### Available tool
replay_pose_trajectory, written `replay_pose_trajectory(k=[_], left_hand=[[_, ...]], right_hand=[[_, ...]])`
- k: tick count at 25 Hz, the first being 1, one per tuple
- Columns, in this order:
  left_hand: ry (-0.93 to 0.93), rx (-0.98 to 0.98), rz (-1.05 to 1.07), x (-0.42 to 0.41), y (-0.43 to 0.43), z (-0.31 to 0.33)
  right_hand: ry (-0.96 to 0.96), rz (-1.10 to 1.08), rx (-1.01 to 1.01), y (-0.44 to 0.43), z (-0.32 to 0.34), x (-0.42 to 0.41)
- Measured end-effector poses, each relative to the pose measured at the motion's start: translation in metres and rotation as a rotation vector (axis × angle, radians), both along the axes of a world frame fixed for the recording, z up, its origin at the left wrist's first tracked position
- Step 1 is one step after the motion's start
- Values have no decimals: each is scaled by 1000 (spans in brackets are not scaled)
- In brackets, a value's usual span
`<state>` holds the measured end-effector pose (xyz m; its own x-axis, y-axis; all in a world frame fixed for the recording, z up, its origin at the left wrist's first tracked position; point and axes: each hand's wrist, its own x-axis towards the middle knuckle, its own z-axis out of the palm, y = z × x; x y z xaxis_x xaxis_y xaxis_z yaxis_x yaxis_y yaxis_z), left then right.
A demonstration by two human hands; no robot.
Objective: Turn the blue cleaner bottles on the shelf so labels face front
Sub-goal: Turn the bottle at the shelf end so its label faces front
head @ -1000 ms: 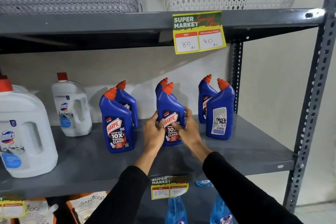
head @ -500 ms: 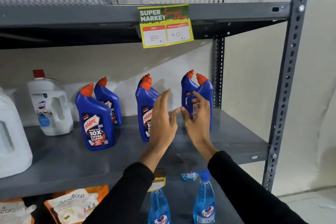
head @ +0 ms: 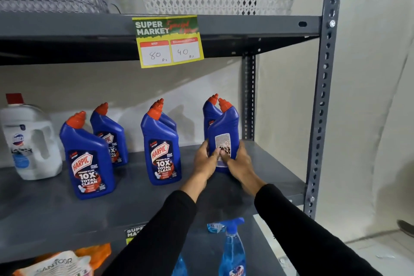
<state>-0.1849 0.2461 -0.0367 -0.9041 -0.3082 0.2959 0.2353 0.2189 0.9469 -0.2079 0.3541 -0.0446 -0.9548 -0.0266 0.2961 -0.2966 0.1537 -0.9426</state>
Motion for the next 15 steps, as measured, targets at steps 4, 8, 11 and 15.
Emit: replay_pose_trajectory(k=[4, 8, 11, 15], left_hand=[[54, 9, 26, -2, 5, 7], [196, 12, -19, -1, 22, 36], [220, 9, -18, 2, 39, 47], [194, 0, 43, 3, 45, 51]], right_hand=[[7, -24, -74, 0, 12, 0], [140, -100, -135, 5, 37, 0], [246, -146, -150, -1, 41, 6], [281, -171, -77, -6, 34, 20]])
